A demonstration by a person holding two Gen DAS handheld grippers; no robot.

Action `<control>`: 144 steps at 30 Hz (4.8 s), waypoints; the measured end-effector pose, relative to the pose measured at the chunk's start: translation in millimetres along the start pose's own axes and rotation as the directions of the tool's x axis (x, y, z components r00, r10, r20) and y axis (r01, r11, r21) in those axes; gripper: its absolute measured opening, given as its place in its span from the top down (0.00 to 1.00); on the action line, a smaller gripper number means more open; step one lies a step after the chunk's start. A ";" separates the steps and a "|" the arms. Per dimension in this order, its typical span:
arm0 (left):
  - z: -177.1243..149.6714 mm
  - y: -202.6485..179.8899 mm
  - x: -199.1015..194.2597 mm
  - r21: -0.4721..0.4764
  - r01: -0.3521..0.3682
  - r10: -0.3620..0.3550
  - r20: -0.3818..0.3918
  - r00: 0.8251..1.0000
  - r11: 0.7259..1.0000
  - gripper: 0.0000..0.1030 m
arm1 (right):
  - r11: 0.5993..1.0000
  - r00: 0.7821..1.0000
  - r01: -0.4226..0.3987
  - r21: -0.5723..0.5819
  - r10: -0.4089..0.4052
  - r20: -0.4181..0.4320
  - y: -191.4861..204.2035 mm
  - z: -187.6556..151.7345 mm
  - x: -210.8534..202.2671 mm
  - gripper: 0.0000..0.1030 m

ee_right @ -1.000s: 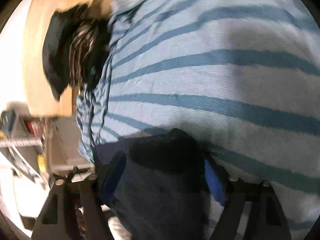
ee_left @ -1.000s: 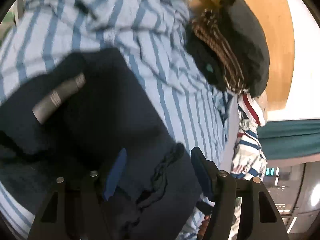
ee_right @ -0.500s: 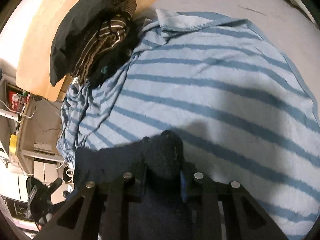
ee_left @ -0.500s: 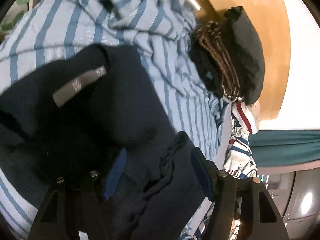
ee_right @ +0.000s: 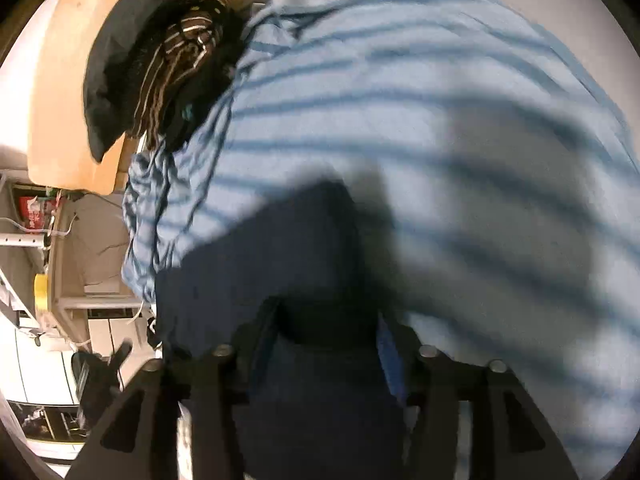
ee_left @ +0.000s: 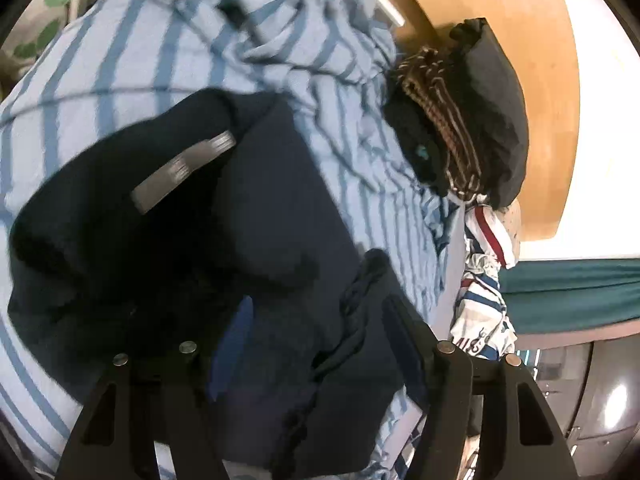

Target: Fold clothes

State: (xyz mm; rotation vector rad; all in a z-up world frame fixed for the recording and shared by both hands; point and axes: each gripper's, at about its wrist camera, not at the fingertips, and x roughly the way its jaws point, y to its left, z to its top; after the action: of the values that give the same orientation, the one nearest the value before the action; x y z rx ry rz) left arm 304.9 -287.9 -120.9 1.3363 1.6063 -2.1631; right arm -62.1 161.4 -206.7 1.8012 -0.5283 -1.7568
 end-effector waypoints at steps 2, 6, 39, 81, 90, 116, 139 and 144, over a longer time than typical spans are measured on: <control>-8.2 6.6 -2.5 -0.015 0.004 -0.004 0.020 1.000 1.000 0.35 | 0.999 1.000 0.009 0.048 -0.008 -0.021 -14.1 -38.0 -5.3 0.37; -17.7 13.5 -9.1 -0.041 0.033 -0.031 0.047 0.998 0.999 0.35 | 0.993 0.995 -0.019 0.114 0.031 -0.097 -36.0 -94.7 5.3 0.35; -40.4 -14.7 -24.1 0.239 0.046 -0.030 -0.068 0.997 0.970 0.35 | 0.971 0.987 -0.093 0.222 0.120 -0.109 -50.4 -142.5 -5.3 0.26; -268.4 -168.2 84.7 0.947 0.268 0.473 -0.158 0.867 -0.176 0.28 | 0.942 0.963 -0.213 0.260 0.247 -0.104 -33.7 -142.3 -12.0 0.63; -282.3 -164.3 98.1 0.958 0.169 0.407 -0.063 0.911 -0.231 0.28 | 0.932 0.950 -0.255 0.256 0.291 -0.113 -5.7 -116.1 -10.7 0.63; -253.6 -167.9 108.8 0.998 0.056 0.322 -0.063 0.945 0.031 0.72 | 0.911 0.969 -0.246 0.332 0.236 0.073 -39.5 -98.4 -65.8 0.19; -174.9 -134.4 63.1 0.787 0.211 0.050 -0.292 0.955 0.579 0.73 | 0.941 0.975 -0.213 0.262 0.222 -0.005 -25.1 4.9 42.8 0.33; -157.8 -117.4 56.0 0.703 0.217 -0.022 -0.275 0.961 0.677 0.73 | 0.943 0.968 -0.233 0.239 0.248 -0.036 -16.7 0.2 51.0 0.60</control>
State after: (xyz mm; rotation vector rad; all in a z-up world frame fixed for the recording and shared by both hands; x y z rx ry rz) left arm 293.8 -87.2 -83.8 1.7824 0.8753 -3.0036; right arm -60.8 141.8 -256.6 1.8526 -0.9202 -1.5148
